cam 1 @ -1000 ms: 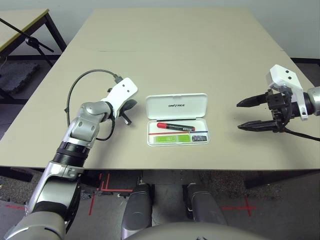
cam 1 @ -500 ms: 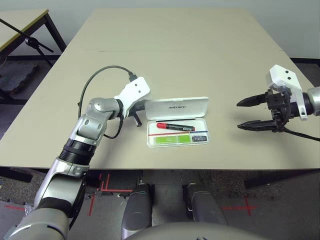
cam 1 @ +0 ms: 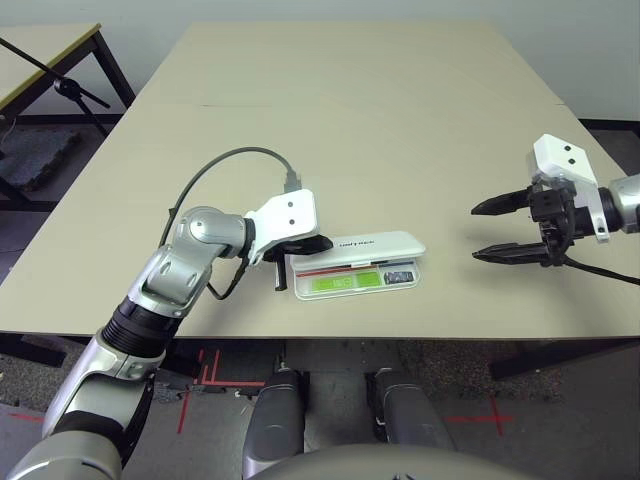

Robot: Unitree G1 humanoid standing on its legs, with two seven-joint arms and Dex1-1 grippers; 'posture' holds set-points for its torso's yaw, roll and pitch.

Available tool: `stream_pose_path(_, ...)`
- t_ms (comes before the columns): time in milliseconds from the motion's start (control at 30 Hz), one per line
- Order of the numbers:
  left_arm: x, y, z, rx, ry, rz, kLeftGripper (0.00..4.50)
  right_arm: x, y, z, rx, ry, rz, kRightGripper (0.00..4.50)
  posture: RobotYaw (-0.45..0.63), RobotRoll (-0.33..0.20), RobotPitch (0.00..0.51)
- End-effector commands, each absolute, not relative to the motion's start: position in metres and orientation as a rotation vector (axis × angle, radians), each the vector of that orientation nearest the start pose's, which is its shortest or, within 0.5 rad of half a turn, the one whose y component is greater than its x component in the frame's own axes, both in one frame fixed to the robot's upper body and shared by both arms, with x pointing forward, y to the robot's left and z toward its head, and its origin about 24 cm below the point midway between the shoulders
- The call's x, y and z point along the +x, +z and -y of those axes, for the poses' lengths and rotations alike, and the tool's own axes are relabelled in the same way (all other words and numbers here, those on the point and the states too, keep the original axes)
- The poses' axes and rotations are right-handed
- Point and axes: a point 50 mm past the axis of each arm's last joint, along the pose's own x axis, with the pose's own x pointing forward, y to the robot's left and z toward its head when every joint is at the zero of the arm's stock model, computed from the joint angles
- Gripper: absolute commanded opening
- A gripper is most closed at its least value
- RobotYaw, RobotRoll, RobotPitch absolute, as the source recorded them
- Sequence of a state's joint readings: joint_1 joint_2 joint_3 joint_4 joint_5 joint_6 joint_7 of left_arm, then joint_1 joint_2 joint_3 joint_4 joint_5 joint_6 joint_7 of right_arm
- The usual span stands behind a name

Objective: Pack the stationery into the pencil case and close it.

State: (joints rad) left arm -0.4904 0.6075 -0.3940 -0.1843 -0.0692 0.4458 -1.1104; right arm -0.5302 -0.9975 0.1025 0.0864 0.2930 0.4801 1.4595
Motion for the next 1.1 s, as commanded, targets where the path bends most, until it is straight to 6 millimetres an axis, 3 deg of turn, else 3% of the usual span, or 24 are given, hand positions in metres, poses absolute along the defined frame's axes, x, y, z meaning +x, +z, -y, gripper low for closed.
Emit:
stream_pose_path(33, 0.27, 0.109, -0.109, 0.697, -1.401, -0.336, 0.02, 0.283, 0.181, 0.25, -0.509, 1.233, -0.53, 4.5, 0.02, 0.0, 0.089)
stream_pose_path(400, 0.266, 0.095, -0.111, 0.701, -1.429, -0.42, 0.02, 0.281, 0.176, 0.249, -0.514, 1.237, -0.54, 4.5, 0.01, 0.0, 0.093)
stream_pose_path(533, 0.276, 0.106, -0.11, 0.625, -1.325, -0.314, 0.02, 0.285, 0.176, 0.247, -0.513, 1.217, -0.468, 4.5, 0.01, 0.0, 0.095)
stream_pose_path(633, 0.29, 0.131, -0.112, 0.522, -1.179, -0.134, 0.62, 0.29, 0.181, 0.246, -0.465, 1.165, -0.337, 4.5, 0.02, 0.0, 0.097)
stream_pose_path(767, 0.309, 0.167, -0.136, 0.333, -0.903, 0.119, 2.06, 0.307, 0.184, 0.261, -0.335, 0.936, -0.117, 4.5, 0.02, 0.0, 0.099)
stream_pose_path(967, 0.334, 0.168, -0.21, 0.154, -0.451, 0.194, 4.4, 0.33, 0.164, 0.288, -0.167, 0.498, 0.086, 4.5, 0.04, 0.0, 0.102)
stream_pose_path(1100, 0.342, 0.151, -0.26, 0.069, -0.201, 0.168, 4.46, 0.338, 0.147, 0.306, -0.094, 0.201, 0.136, 4.5, 0.03, 0.0, 0.103)
